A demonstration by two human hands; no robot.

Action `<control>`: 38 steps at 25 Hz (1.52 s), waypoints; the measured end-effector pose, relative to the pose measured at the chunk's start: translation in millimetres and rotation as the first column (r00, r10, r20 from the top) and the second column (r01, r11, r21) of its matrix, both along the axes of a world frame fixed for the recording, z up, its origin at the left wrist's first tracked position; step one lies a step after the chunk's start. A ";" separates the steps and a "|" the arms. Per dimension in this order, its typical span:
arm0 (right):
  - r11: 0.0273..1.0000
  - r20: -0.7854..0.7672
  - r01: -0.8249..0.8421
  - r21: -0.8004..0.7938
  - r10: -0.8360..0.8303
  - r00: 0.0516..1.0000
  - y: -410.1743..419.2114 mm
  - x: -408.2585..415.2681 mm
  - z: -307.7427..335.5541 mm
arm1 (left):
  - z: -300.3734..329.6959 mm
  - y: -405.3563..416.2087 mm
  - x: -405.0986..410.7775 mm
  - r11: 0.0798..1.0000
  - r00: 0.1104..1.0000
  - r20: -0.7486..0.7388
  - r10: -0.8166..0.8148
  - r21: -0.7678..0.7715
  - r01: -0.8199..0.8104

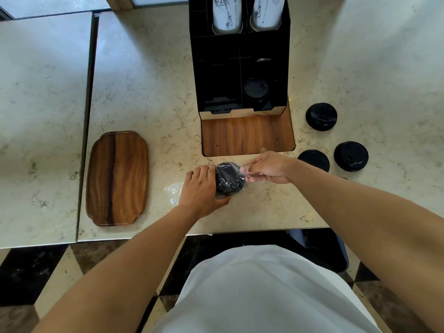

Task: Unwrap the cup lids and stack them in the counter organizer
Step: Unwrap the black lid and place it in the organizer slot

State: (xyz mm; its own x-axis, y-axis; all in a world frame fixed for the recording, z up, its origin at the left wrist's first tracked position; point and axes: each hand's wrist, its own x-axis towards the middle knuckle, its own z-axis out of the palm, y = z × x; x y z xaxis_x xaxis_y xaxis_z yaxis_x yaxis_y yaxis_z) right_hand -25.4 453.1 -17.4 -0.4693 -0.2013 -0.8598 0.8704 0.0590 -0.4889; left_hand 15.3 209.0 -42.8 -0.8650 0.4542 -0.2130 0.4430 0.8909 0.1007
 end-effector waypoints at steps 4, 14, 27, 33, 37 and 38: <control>0.998 -0.048 -0.065 0.022 0.066 0.997 -6.6 1.7 -1.3 | -3.8 -1.6 -0.3 1.000 1.000 -0.004 0.006 0.010 -0.006; 0.961 -0.122 -0.214 0.174 0.237 0.964 -9.0 -0.5 3.3 | -5.9 -1.9 -0.7 1.000 0.999 -0.041 0.006 0.006 -0.005; 0.970 -0.154 -0.073 0.231 0.110 0.982 34.7 -1.0 -1.4 | -2.8 -0.2 -0.3 0.999 1.000 -0.009 0.011 -0.047 -0.011; 0.970 -0.207 -0.021 0.243 0.072 0.976 36.3 -0.4 -0.7 | -0.8 -6.6 -5.4 0.997 0.999 0.021 0.040 -0.062 -0.038; 0.951 -0.267 0.058 0.303 0.027 0.963 42.0 -8.6 -0.8 | 2.8 -18.4 -13.4 0.995 0.997 0.041 0.067 -0.082 -0.063; 0.948 -0.281 0.069 0.310 0.022 0.959 43.5 -11.0 0.7 | 3.9 -20.6 -15.3 0.994 0.997 0.043 0.065 -0.085 -0.061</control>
